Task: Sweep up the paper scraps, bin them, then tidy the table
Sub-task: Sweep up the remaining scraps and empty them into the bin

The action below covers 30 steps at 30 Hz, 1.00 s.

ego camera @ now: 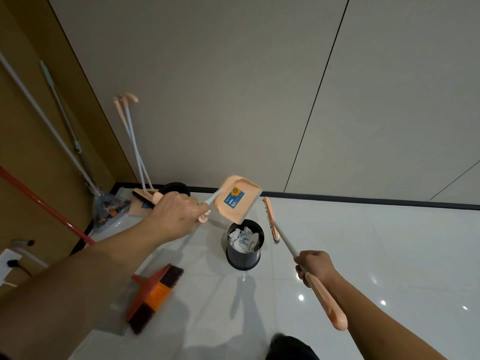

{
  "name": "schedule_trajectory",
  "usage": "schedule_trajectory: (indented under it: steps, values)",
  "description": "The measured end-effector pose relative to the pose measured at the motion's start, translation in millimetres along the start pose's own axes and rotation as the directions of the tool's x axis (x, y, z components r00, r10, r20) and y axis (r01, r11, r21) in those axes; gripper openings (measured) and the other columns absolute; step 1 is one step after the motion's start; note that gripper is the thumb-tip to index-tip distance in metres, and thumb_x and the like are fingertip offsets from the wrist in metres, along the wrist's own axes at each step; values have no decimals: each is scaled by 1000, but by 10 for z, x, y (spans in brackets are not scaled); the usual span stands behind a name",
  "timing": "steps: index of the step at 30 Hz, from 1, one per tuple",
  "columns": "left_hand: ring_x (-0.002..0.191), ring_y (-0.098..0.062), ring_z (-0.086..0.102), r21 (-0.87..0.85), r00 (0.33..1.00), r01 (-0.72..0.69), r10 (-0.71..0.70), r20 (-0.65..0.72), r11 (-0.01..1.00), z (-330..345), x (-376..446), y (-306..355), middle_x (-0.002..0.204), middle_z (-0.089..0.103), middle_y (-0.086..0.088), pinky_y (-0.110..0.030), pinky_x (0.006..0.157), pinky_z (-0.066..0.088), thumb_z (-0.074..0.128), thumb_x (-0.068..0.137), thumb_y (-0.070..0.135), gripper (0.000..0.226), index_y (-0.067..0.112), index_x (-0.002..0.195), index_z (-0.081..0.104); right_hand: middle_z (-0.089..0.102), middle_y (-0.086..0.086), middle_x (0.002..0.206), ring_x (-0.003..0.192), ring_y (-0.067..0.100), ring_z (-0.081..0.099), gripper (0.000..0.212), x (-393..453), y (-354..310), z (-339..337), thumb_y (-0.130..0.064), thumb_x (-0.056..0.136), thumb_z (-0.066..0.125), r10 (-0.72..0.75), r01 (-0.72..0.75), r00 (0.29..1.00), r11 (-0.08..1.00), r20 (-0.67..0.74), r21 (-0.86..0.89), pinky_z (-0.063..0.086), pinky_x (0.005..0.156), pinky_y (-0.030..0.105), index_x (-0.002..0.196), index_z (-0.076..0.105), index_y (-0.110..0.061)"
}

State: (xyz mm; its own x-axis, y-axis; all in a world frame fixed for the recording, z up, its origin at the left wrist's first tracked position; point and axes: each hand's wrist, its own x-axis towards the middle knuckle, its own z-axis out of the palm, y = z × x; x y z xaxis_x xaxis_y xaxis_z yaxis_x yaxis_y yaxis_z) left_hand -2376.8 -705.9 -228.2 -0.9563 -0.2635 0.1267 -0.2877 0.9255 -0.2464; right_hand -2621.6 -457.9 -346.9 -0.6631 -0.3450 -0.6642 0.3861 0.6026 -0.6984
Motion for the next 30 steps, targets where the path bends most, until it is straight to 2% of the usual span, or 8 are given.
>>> schedule_trajectory:
  steps: [3,7,9,13,15,18,22,30]
  values:
    - [42,-26,51,-40,997,81,-81,4,996,166,240,-124,53,55,-5,-33,43,46,82,67,17,18,10,79,70,47,13,53,35,21,42,11,222,-162,42,5,82,60,8,-8,1000,1000,-8,4,35,40,22,73,57,-1]
    - [58,-29,58,-66,970,244,-244,-7,968,494,731,-467,69,63,-5,-33,53,47,59,87,34,20,15,87,66,52,14,55,35,20,45,13,741,-396,109,4,84,61,49,-50,998,999,-36,-5,37,39,22,72,59,4]
    - [61,-25,58,-58,952,305,-305,10,950,610,1020,-706,71,63,0,-28,54,42,60,88,40,18,22,89,63,54,14,54,35,20,46,12,1072,-525,163,4,85,60,63,-64,998,998,-28,-8,37,37,21,73,60,7]
    - [48,-16,43,113,875,471,-480,65,875,687,1713,-1236,53,39,10,-24,48,39,59,88,38,28,25,67,45,57,14,51,32,19,48,12,1717,-813,260,2,85,59,129,-129,991,992,-23,1,38,35,20,76,63,9]
    - [47,-18,42,124,822,543,-556,124,830,630,2073,-1561,51,33,10,-25,48,42,57,87,35,33,20,61,45,56,13,49,31,18,47,13,1932,-976,298,0,86,59,191,-191,982,981,-1,18,37,35,20,74,60,6]
    - [56,-21,54,80,809,511,-510,291,856,581,2519,-1855,62,43,4,-29,51,47,59,85,28,19,20,69,52,53,10,44,30,18,43,20,2246,-1291,319,-3,87,57,259,-260,966,966,21,18,35,36,21,68,58,3]
    - [62,-20,55,-70,804,581,-560,199,811,670,3027,-2101,68,59,3,-27,56,38,57,81,51,25,26,77,59,57,14,49,33,22,46,18,2594,-1604,378,-2,86,56,304,-303,952,952,26,-38,36,38,23,74,63,10]
    - [73,-33,62,-119,826,514,-453,334,850,1534,3397,-2559,75,64,-6,-36,68,51,61,81,36,21,22,67,54,59,18,59,37,23,53,10,3030,-1784,769,2,88,60,360,-360,933,932,0,39,41,37,23,83,61,11]
